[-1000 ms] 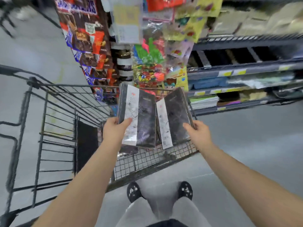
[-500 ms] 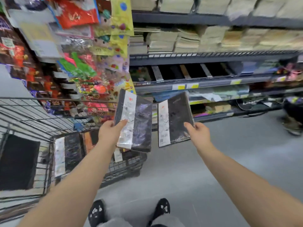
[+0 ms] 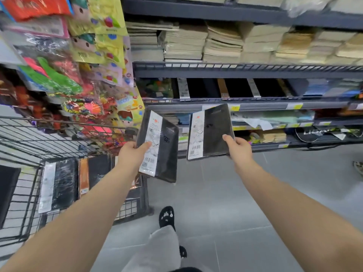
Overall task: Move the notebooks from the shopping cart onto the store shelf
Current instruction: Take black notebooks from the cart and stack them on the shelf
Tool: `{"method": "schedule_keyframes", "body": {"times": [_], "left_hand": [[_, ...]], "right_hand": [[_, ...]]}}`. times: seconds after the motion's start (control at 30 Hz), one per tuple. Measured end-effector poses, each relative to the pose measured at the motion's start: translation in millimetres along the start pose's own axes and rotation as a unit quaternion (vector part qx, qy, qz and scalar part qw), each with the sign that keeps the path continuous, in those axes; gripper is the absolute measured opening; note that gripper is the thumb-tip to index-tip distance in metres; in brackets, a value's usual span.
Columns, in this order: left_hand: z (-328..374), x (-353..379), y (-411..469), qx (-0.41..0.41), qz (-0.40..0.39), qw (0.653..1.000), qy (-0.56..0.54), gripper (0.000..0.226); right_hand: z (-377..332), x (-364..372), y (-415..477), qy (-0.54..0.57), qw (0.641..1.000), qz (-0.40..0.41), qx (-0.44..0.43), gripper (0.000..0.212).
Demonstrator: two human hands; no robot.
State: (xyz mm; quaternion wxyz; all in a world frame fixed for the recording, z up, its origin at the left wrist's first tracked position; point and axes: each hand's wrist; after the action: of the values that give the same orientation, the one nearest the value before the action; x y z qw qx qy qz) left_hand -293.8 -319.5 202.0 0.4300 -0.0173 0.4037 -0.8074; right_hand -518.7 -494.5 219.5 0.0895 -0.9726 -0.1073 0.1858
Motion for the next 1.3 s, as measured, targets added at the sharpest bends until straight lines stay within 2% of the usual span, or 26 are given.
{"method": "schedule_keyframes", "body": {"times": [0.1,0.2,0.3,0.37,0.43,0.57,0.67,0.73,0.8,0.87,0.93,1.2,1.3], "left_hand": [[18.2,17.1,16.5,-0.012,0.01,1.0,0.008,0.039],[33.6,33.8,32.5,-0.024,0.023,0.999,0.016,0.028],[39.7,49.6,53.8,-0.033,0.04,0.998,0.038,0.036],[42.1,59.3,65.3,-0.041,0.052,0.997,0.044,0.042],[39.3,70.4,76.8,-0.055,0.062,0.995,0.048,0.045],[33.5,95.0,94.3,-0.071,0.085,0.994,0.004,0.033],[33.1,110.3,99.3,-0.091,0.095,0.991,-0.026,0.024],[32.3,116.2,102.7,-0.099,0.104,0.989,-0.045,0.023],[31.5,119.7,103.9,-0.109,0.111,0.987,-0.049,0.032],[34.3,123.8,101.0,-0.115,0.115,0.985,-0.049,0.041],[38.0,126.1,98.1,-0.116,0.117,0.985,-0.054,0.045],[43.7,121.9,99.2,-0.121,0.108,0.981,-0.104,0.049],[44.2,118.2,99.2,-0.119,0.097,0.98,-0.128,0.048]], "right_hand": [[4.6,12.0,43.7,0.048,0.998,-0.017,0.036,0.032],[6.8,29.6,84.3,0.108,0.99,-0.023,0.088,0.032],[8.8,53.7,124.4,0.154,0.98,-0.026,0.122,0.041],[5.7,69.0,147.6,0.164,0.976,-0.032,0.139,0.024],[1.9,83.4,170.4,0.177,0.97,-0.042,0.16,0.019],[7.3,108.7,212.9,0.223,0.951,-0.082,0.2,0.046],[14.6,113.7,221.9,0.283,0.926,-0.093,0.232,0.027],[21.8,111.0,219.5,0.322,0.904,-0.106,0.259,0.024],[29.6,109.8,213.2,0.296,0.9,-0.169,0.272,0.035],[32.3,112.2,208.0,0.267,0.901,-0.218,0.262,0.027],[30.0,118.7,209.7,0.251,0.914,-0.213,0.238,0.02],[7.5,149.6,245.4,0.245,0.932,-0.18,0.199,0.027],[4.7,152.0,246.9,0.177,0.95,-0.17,0.193,0.031]]}}
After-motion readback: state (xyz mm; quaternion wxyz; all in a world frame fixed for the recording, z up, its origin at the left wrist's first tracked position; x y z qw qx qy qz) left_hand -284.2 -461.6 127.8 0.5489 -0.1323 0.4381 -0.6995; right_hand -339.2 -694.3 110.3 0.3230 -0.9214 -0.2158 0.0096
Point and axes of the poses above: each hand's wrist, its own y-axis towards the middle knuckle, its own x-axis out of the palm, z = x × y, and after that the axes turned 12 degrees about -x, right-handed
